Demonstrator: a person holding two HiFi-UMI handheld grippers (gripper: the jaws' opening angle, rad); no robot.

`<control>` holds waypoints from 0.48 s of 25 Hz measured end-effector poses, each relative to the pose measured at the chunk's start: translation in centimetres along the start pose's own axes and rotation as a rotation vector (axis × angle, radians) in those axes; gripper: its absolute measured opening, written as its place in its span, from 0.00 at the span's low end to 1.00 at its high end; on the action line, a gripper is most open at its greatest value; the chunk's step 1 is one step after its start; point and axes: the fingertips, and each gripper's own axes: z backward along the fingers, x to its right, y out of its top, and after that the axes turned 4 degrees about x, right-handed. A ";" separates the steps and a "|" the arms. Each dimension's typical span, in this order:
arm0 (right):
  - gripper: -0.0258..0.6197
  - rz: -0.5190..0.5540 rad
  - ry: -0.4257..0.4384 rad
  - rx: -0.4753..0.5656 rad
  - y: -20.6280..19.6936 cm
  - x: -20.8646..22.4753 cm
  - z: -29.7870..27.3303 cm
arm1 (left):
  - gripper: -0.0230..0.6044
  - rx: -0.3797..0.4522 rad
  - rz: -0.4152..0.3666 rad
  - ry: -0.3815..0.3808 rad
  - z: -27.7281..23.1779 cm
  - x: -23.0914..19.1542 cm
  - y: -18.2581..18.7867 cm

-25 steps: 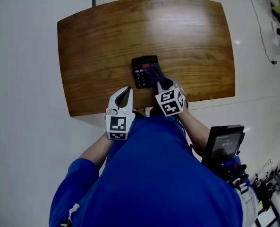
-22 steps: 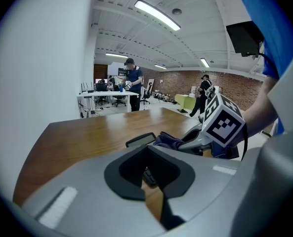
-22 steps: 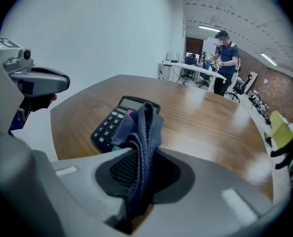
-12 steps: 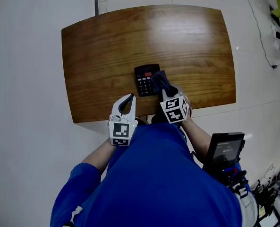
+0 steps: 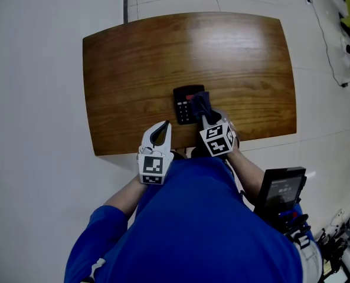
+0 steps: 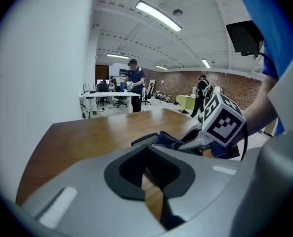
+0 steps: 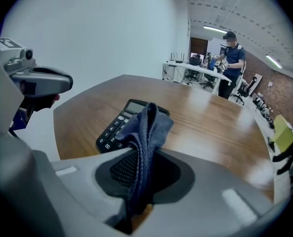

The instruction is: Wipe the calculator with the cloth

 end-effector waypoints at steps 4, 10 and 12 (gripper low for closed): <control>0.14 0.003 0.012 -0.025 -1.0 -1.0 0.2 | 0.05 0.004 -0.005 -0.012 0.0 -0.1 -0.4; 0.14 0.002 0.037 -0.077 -2.8 -2.3 0.7 | 0.05 0.015 -0.020 -0.035 0.4 0.2 -0.5; 0.14 -0.009 0.031 -0.081 -3.0 -2.6 1.1 | 0.05 0.020 -0.023 -0.041 0.8 0.2 -0.5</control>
